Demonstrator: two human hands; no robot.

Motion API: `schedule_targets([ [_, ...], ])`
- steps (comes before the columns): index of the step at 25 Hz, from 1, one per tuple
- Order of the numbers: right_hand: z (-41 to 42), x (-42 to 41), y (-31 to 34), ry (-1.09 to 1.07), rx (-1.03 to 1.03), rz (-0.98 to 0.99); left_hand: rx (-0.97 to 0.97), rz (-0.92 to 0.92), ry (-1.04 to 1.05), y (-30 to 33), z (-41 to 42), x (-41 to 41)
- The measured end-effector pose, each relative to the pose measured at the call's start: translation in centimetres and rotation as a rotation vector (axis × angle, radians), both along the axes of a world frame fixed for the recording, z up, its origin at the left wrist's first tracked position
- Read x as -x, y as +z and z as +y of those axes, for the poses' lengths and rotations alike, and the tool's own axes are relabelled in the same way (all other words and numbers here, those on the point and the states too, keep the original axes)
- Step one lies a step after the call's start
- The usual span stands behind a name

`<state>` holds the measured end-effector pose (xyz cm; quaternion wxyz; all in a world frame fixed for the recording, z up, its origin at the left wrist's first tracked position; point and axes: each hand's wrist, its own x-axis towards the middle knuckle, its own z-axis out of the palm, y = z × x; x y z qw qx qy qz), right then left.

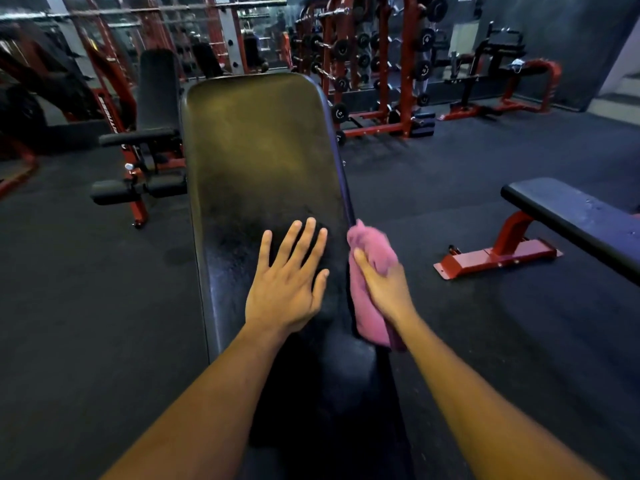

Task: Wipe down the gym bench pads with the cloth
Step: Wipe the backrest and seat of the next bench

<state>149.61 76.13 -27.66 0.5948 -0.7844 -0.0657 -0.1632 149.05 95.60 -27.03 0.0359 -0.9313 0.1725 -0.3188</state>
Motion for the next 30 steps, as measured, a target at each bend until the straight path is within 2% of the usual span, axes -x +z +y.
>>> schedule_targets([
  [4, -2.0, 9.9, -7.5, 0.054, 0.052, -0.071, -0.017, 0.002, 0.013, -0.1, -0.1, 0.2],
  [6, -1.8, 8.5, -6.6, 0.029, 0.061, -0.067, -0.022, 0.005, 0.015, 0.0, -0.1, 0.2],
  [10, 0.1, -1.5, 0.8, -0.067, 0.002, 0.017, -0.011, 0.001, 0.017, 0.1, 0.0, 0.2],
  [12, 0.5, -3.4, 2.6, -0.041, -0.039, -0.024, -0.014, 0.000, 0.020, 0.0, 0.1, 0.1],
  [14, 0.4, -1.0, 1.2, 0.011, -0.022, -0.067, -0.009, -0.004, 0.016, 0.0, 0.2, 0.1],
  [19, -2.0, 9.4, -7.5, 0.065, 0.075, -0.143, -0.006, -0.004, 0.022, 0.0, 0.0, 0.1],
  [23, -0.8, 5.4, -3.8, 0.016, 0.065, -0.114, -0.018, 0.028, 0.016, 0.4, 0.1, 0.2],
  [25, -1.6, 4.4, -2.5, 0.055, 0.145, -0.091, 0.011, 0.065, 0.009, 1.4, -0.2, 0.7],
  [28, -4.6, 8.9, -2.8, -0.005, 0.349, -0.083, 0.144, 0.107, 0.018, -0.1, 1.1, 4.5],
  [30, -4.9, 13.8, -3.6, -0.081, 0.552, -0.220, 0.241, 0.072, 0.096, -4.0, 2.8, 9.8],
])
